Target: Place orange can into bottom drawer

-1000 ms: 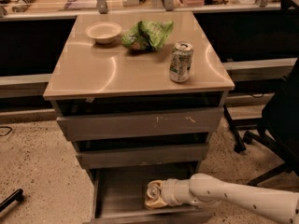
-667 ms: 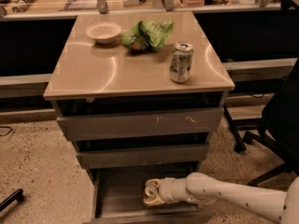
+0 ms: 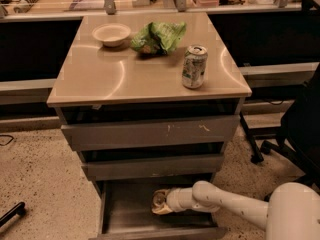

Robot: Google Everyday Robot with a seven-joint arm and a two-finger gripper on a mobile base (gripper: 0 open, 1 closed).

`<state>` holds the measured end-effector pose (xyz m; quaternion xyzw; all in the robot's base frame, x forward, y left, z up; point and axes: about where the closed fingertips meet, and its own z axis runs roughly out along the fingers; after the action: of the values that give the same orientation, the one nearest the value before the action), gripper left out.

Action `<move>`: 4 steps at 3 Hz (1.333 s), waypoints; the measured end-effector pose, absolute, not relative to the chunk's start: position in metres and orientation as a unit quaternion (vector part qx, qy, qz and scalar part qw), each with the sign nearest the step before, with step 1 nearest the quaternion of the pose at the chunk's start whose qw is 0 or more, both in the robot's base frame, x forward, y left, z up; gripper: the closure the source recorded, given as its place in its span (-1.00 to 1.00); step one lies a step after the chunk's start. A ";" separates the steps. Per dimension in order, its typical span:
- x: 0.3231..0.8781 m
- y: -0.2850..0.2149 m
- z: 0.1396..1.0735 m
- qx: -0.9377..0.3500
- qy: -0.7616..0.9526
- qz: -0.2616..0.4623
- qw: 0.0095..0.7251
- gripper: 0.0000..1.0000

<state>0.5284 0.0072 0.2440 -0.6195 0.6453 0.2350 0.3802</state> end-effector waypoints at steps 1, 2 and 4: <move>0.550 0.008 0.209 -0.618 0.652 0.235 0.370 1.00; 0.563 0.009 0.189 -0.619 0.659 0.232 0.359 1.00; 0.572 0.011 0.176 -0.621 0.668 0.226 0.342 0.75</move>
Offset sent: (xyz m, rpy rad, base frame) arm 0.0594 -0.0012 -0.0845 -0.0983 0.0705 -0.0319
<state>0.5719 0.0106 0.1763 -0.6210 0.6681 0.2259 0.3419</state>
